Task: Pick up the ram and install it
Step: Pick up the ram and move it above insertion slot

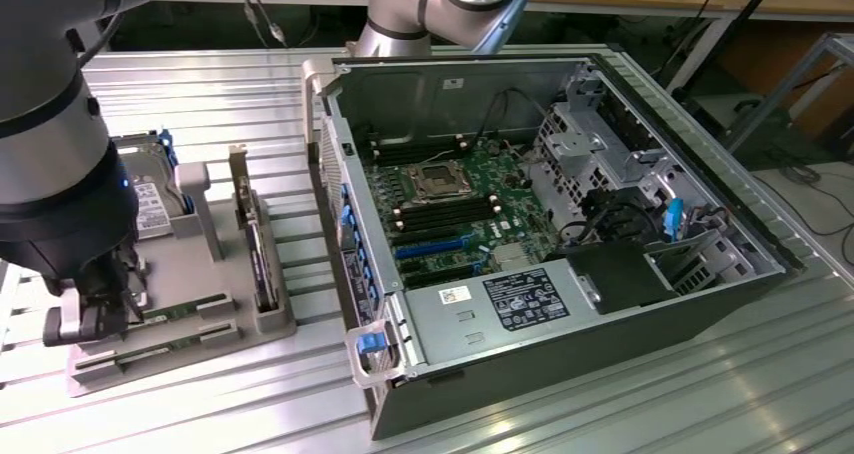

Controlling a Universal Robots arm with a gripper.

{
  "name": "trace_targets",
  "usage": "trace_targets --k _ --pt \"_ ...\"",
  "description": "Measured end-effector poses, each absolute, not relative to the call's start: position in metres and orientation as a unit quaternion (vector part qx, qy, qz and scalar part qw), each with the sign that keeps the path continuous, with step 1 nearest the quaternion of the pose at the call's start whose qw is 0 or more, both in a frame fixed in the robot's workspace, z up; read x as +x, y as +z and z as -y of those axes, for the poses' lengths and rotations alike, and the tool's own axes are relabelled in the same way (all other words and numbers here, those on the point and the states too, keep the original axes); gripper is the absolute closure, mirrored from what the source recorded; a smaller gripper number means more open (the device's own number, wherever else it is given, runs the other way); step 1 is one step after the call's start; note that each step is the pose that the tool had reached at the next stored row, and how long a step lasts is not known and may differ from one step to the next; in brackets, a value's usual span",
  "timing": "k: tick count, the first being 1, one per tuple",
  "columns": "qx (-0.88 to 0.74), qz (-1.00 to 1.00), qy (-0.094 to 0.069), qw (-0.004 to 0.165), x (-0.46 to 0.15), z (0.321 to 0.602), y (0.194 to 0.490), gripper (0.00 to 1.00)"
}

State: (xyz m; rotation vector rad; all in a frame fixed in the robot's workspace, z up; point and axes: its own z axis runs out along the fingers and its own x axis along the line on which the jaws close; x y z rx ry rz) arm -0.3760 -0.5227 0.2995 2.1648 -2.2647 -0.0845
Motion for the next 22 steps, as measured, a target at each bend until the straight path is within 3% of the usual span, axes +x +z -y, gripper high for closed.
trace_targets --k 12,22 --pt "0.692 0.721 -0.033 -0.002 -0.376 0.530 0.272 0.66" --pt "0.692 0.721 -0.037 -0.006 -0.376 0.530 0.267 0.66"
